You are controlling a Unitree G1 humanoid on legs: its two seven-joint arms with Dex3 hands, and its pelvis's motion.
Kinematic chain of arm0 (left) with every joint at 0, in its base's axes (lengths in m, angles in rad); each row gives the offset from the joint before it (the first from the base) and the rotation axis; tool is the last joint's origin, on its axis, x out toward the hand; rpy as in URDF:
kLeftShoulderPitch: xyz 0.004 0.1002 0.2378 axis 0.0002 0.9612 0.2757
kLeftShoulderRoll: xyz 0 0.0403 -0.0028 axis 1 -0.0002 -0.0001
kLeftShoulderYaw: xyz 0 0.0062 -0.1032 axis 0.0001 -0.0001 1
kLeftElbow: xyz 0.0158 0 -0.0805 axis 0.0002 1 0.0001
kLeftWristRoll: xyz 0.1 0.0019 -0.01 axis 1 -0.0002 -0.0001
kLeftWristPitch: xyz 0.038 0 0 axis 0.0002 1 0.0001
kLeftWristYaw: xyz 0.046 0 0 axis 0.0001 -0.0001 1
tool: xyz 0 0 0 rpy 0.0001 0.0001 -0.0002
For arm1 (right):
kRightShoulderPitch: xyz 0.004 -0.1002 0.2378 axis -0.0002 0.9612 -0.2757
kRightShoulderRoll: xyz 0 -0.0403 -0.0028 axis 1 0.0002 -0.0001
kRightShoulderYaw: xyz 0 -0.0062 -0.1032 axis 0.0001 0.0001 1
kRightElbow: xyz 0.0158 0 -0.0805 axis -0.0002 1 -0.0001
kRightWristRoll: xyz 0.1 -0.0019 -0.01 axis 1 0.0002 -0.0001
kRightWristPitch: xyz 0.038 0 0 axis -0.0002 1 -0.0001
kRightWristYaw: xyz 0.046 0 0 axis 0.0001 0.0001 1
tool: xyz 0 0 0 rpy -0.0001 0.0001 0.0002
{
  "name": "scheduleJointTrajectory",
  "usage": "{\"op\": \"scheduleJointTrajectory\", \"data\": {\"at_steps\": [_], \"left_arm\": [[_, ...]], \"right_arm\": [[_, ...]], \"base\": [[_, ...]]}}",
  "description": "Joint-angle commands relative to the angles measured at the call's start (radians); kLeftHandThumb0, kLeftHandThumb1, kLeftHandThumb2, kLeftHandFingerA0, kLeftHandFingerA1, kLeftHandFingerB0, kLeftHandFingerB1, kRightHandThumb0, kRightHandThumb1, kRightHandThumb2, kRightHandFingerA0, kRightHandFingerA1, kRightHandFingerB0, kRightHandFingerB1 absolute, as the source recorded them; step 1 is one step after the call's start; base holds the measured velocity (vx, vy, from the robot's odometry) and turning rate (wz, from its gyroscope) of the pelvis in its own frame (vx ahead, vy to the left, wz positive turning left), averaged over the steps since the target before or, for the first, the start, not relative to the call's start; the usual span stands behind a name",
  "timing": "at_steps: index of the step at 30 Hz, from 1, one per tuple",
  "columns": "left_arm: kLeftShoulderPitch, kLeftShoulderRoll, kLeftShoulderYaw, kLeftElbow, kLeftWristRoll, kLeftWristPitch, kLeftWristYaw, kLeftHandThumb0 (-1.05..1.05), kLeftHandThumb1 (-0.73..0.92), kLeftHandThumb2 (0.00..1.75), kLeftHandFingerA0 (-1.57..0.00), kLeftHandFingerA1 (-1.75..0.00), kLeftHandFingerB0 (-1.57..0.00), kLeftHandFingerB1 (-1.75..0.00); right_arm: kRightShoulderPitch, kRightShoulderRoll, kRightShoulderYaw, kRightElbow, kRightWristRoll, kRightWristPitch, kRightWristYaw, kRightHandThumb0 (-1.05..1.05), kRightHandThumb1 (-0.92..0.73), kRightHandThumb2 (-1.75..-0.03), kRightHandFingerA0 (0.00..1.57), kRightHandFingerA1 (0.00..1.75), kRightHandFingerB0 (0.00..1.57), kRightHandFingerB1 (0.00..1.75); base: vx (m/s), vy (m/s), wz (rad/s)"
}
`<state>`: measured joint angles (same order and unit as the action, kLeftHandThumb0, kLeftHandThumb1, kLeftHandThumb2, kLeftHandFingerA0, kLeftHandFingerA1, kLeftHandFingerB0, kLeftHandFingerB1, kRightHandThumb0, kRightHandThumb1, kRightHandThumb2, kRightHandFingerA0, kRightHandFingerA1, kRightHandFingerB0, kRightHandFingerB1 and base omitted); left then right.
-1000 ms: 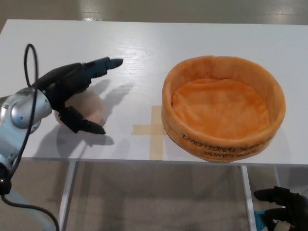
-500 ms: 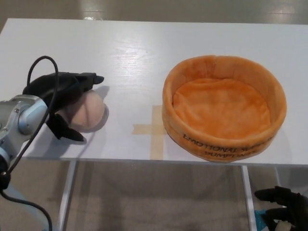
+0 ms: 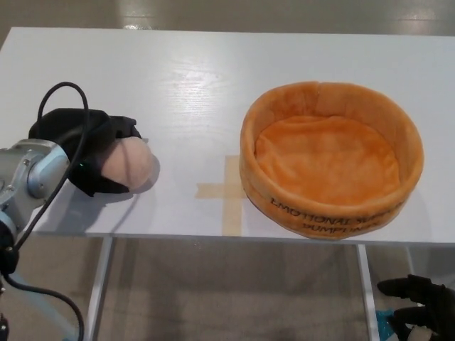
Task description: Use the left hand to pick up the pink round toy on the left and place it inside the orange plate on the desk.
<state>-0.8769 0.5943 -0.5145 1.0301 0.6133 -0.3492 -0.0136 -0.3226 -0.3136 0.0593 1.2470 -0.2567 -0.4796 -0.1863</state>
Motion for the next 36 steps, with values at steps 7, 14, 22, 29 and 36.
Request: {"op": "scheduleJointTrajectory", "data": {"at_steps": [7,14,22,29,36], "left_arm": [[0.000,-0.016,0.035,0.019,0.009,-0.044,0.053,-0.29,0.80,0.61,-0.65,-1.69,-0.56,-1.22],[-0.024,0.009,0.098,-0.023,-0.014,-0.084,0.085,-0.31,0.75,0.66,-0.70,-1.50,-0.81,-0.62],[-0.063,0.017,0.200,-0.106,-0.044,-0.118,0.120,-0.30,0.77,0.67,-0.76,-1.52,-0.82,-0.57],[-0.128,-0.025,0.227,-0.164,-0.045,-0.112,0.093,-0.34,0.79,0.64,-0.78,-1.73,-0.73,-1.08],[-0.221,-0.136,0.177,-0.175,-0.007,-0.069,0.088,-0.36,0.77,0.62,-0.76,-1.74,-0.65,-1.30]], "right_arm": [[0.008,-0.008,-0.011,0.006,0.008,-0.014,0.004,-0.11,-0.64,-0.58,0.59,0.53,0.68,0.50],[0.000,-0.012,-0.005,0.006,0.000,-0.005,0.002,-0.13,-0.64,-0.58,0.61,0.53,0.68,0.49],[0.001,-0.010,-0.012,0.005,0.009,-0.005,0.005,-0.12,-0.63,-0.58,0.62,0.55,0.69,0.50],[0.004,-0.008,-0.007,0.005,0.002,-0.008,0.001,-0.11,-0.63,-0.58,0.60,0.53,0.68,0.50],[0.001,-0.007,-0.008,0.003,0.005,-0.007,0.004,-0.11,-0.64,-0.58,0.60,0.54,0.68,0.50]], "base": [[0.00,0.000,0.00],[0.00,0.000,0.00],[0.00,0.000,0.00],[0.00,0.000,0.00],[0.00,0.000,0.00]]}}
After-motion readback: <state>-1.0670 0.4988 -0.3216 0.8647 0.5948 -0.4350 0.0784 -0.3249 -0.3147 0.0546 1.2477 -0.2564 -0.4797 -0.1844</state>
